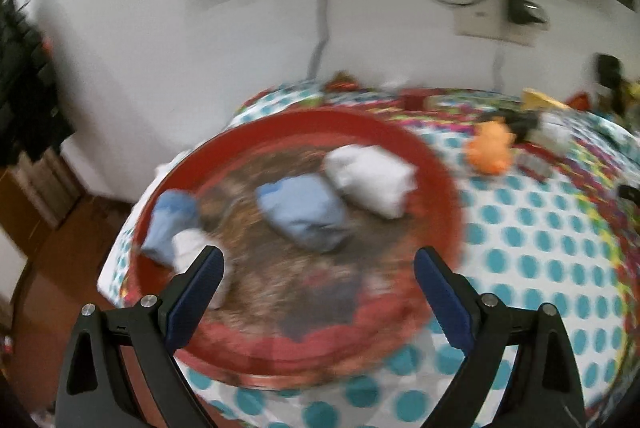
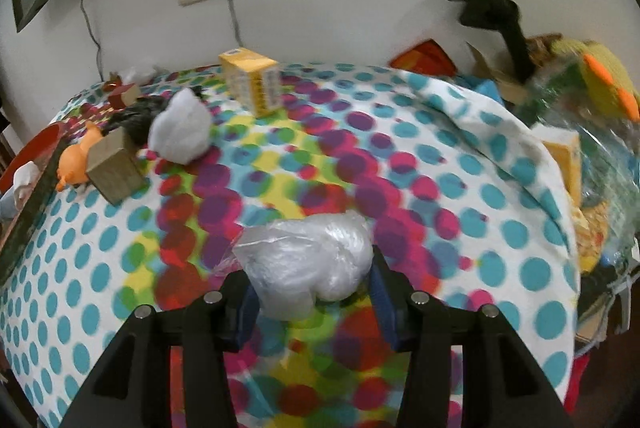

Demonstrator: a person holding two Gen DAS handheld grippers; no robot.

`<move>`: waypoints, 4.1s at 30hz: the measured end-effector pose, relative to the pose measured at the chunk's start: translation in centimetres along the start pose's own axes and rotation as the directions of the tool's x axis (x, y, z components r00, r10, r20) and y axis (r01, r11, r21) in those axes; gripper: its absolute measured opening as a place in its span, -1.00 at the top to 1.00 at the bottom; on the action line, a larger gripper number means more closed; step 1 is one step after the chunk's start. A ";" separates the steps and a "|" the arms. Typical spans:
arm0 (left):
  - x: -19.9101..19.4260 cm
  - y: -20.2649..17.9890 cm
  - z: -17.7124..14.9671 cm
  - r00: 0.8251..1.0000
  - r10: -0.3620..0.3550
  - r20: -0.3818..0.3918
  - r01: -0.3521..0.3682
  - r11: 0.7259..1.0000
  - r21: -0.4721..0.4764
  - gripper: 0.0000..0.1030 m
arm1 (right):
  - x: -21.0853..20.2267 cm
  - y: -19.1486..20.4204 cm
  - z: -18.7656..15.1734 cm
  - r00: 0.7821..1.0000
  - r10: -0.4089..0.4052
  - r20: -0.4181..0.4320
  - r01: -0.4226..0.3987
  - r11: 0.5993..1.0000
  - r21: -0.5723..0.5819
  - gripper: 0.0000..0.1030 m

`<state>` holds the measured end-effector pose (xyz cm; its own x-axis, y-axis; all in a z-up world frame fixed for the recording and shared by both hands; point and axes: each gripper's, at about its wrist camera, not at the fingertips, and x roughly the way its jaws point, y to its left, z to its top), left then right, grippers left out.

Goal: Organize objects
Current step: 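Grasp the white plastic bag with the right gripper while the left grasps the MARUBI box, then carry the MARUBI box onto the red tray and release with left gripper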

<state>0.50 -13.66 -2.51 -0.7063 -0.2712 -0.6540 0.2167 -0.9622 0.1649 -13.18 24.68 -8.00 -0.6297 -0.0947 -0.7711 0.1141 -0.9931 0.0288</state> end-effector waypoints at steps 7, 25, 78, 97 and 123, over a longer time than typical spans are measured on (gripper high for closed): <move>-1.5 -6.9 2.5 0.986 -0.165 0.036 0.161 0.982 0.101 -0.98 | 0.1 -0.2 -0.2 1.000 0.004 -0.009 -0.004 1.000 0.003 0.04; 7.4 -19.8 5.9 0.928 -0.352 -0.126 0.369 0.914 0.168 -0.98 | 0.1 0.1 -0.3 1.000 0.001 -0.012 -0.001 1.000 -0.015 0.00; 4.1 -13.3 6.9 0.959 -0.264 -0.103 0.277 0.951 0.137 -0.07 | 0.6 0.7 0.1 1.000 -0.021 -0.018 0.021 0.999 -0.031 -0.03; 7.2 0.0 4.7 0.982 -0.079 -0.169 0.061 0.992 -0.110 -0.07 | 0.6 0.8 0.1 1.000 -0.022 -0.018 0.022 0.999 -0.030 -0.03; 10.2 8.4 1.3 0.970 -0.009 -0.242 -0.043 0.977 -0.210 0.08 | 0.6 0.8 0.1 1.000 -0.024 -0.018 0.024 0.999 -0.030 -0.03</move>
<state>-5.75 -24.53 -6.84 -0.5243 -0.2484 -0.8145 0.3837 -0.9228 0.0345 -13.53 23.81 -8.39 -0.6186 -0.0691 -0.7827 0.1222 -0.9925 -0.0089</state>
